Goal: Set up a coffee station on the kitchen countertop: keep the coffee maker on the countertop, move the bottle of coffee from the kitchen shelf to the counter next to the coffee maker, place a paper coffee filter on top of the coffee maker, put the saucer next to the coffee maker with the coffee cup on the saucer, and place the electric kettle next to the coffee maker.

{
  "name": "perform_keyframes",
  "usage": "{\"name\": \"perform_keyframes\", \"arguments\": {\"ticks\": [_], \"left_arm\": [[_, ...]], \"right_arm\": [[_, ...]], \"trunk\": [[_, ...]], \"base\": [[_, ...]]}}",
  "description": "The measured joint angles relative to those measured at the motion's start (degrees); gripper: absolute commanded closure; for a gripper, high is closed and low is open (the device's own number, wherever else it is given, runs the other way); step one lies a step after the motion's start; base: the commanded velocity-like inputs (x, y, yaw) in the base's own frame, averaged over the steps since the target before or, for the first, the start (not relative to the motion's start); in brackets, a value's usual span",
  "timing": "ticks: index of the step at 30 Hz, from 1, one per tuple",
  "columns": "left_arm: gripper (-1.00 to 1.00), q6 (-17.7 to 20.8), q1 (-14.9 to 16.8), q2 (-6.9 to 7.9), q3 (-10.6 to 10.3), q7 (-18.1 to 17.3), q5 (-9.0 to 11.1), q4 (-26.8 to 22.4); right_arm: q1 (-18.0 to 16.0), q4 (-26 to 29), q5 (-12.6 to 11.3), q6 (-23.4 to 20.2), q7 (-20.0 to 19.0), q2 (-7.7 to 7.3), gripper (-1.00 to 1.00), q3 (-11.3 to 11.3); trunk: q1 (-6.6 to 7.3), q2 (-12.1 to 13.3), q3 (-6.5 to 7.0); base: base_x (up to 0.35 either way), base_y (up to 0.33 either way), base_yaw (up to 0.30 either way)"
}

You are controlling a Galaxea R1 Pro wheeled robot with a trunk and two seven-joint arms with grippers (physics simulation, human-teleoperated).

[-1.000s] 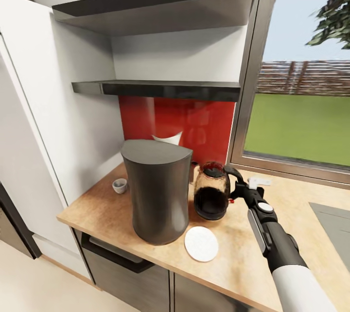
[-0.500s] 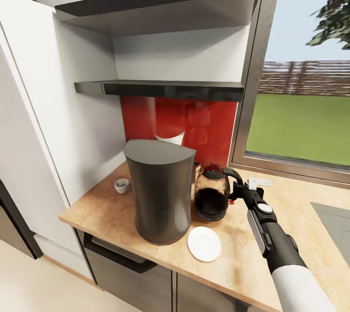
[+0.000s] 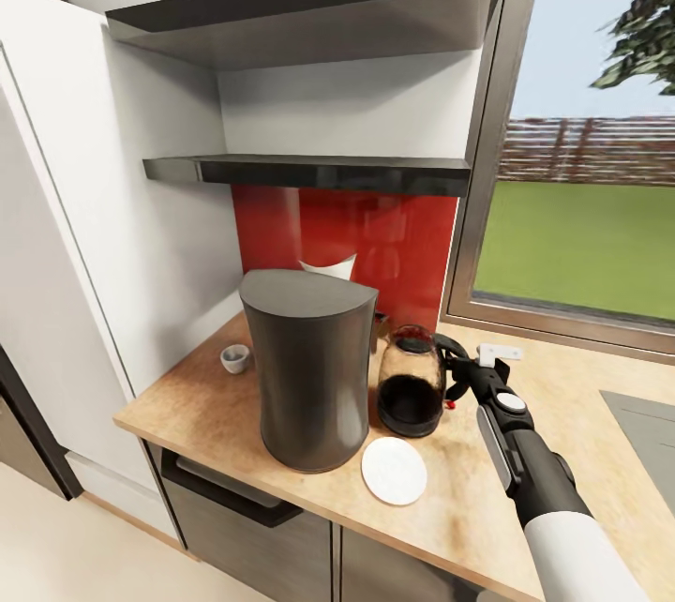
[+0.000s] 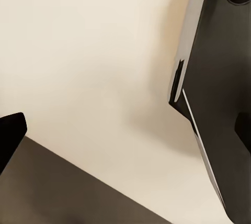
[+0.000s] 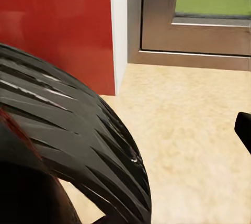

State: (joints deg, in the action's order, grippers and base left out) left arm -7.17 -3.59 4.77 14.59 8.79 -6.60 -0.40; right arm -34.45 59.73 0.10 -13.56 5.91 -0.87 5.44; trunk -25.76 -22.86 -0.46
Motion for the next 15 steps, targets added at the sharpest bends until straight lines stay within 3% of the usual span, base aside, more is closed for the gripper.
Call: {"name": "perform_keyframes", "arguments": {"ticks": [15], "left_arm": [[-1.00, 0.00, 0.00, 0.08, 0.00, -0.01, 0.00, 0.00]], "right_arm": [[-0.01, -4.80, 0.07, 2.21, 0.13, -0.01, -1.00, 0.01]], "trunk": [[0.00, -0.01, 0.00]], "base": [[0.000, 0.000, 0.000]]}}
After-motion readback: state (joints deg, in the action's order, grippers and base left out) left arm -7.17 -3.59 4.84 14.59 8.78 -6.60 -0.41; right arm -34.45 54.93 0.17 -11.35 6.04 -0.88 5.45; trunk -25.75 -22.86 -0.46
